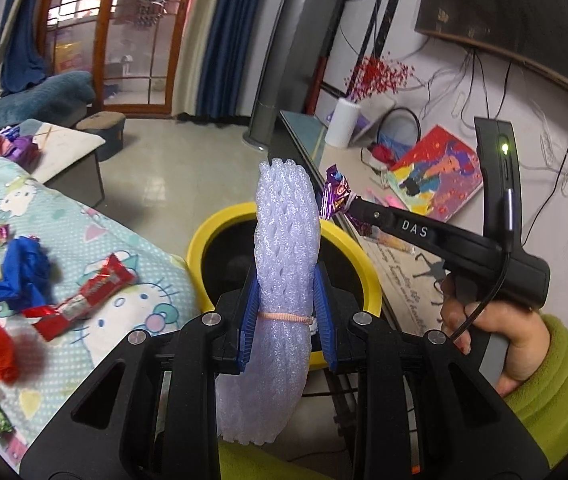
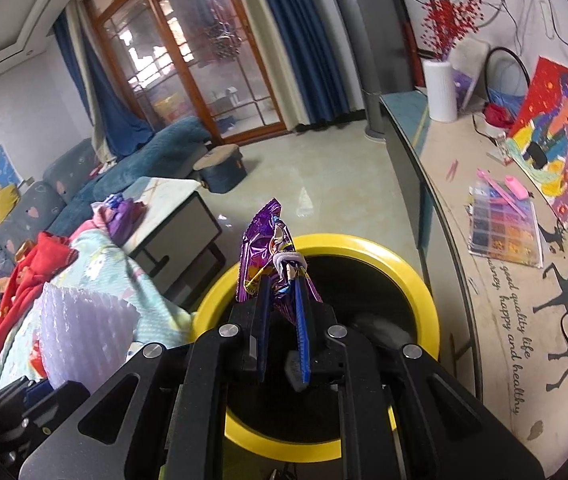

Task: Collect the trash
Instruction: 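Carry the purple wrapper over the bin with right tool while left tool carries the net, then open the right tool to drop the purple wrapper into the bin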

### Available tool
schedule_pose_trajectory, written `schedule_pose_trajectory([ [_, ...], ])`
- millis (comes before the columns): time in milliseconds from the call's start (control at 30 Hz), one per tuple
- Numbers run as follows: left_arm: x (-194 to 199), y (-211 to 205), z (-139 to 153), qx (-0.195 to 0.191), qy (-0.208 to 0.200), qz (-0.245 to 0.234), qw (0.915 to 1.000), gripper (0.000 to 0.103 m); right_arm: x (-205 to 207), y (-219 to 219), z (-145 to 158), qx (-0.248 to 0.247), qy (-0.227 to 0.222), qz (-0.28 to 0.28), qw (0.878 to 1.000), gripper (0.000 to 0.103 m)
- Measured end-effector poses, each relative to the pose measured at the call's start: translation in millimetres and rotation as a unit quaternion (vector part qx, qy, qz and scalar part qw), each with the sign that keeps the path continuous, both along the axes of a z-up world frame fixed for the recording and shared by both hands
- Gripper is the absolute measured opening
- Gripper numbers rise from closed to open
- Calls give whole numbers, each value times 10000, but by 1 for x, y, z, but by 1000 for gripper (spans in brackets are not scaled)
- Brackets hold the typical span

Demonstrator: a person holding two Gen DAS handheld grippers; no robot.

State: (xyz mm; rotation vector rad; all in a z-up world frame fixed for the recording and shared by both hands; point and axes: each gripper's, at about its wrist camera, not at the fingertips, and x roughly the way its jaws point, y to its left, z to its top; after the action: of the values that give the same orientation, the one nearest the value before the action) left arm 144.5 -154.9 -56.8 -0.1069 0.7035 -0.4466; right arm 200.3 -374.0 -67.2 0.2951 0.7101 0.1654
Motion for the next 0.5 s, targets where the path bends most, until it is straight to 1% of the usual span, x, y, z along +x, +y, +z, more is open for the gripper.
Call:
schedule_pose_trajectory([
  [300, 16, -21, -24, 242, 236, -196, 9992, 20, 10, -14, -21, 28, 316, -168, 9994, 12],
  [500, 29, -31, -36, 298, 440, -213, 9984, 20, 16, -23, -33, 121, 504, -243, 9984, 12],
])
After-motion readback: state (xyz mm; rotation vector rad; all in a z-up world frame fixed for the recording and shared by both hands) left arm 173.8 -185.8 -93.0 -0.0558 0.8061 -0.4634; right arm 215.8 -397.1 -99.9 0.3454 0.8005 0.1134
